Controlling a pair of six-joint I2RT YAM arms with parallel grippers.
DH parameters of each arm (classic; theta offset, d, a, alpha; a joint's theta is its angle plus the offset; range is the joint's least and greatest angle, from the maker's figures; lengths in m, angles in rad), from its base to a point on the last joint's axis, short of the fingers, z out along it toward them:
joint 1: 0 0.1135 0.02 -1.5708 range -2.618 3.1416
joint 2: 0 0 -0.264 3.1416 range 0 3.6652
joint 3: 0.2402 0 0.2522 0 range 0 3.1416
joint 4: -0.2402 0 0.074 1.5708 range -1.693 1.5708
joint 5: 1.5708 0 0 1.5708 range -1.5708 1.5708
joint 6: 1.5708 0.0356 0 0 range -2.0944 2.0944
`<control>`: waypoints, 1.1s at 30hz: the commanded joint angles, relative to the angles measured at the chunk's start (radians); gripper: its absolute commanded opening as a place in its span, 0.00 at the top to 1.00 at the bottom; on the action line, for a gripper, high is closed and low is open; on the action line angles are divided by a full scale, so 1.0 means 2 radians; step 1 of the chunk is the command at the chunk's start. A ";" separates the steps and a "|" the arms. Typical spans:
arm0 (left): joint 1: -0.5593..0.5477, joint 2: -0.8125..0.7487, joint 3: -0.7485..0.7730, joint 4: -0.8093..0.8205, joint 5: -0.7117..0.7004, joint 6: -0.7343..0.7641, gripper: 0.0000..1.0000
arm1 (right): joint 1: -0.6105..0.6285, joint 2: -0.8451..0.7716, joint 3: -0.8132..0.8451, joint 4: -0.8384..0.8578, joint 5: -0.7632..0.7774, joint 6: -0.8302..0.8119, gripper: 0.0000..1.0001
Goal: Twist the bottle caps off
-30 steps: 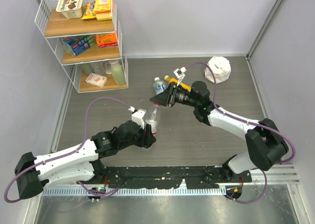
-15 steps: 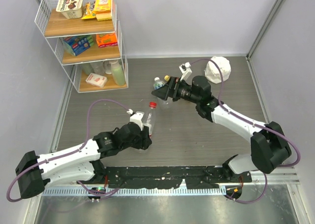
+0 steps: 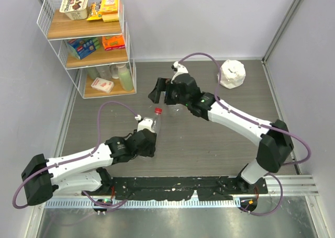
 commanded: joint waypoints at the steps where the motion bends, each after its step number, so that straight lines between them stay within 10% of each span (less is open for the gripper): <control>1: -0.006 0.009 0.027 -0.011 -0.046 -0.008 1.00 | 0.021 0.044 0.053 -0.077 0.073 -0.001 0.03; 14: -0.016 0.045 0.044 -0.018 -0.072 -0.009 1.00 | 0.027 0.071 0.041 -0.064 0.029 0.023 0.11; 28: -0.028 0.045 0.049 -0.022 -0.078 -0.016 1.00 | 0.028 0.038 -0.020 -0.011 -0.026 0.051 0.50; 33: -0.033 0.048 0.049 -0.023 -0.079 -0.017 1.00 | 0.028 0.020 -0.031 -0.002 -0.023 0.047 0.46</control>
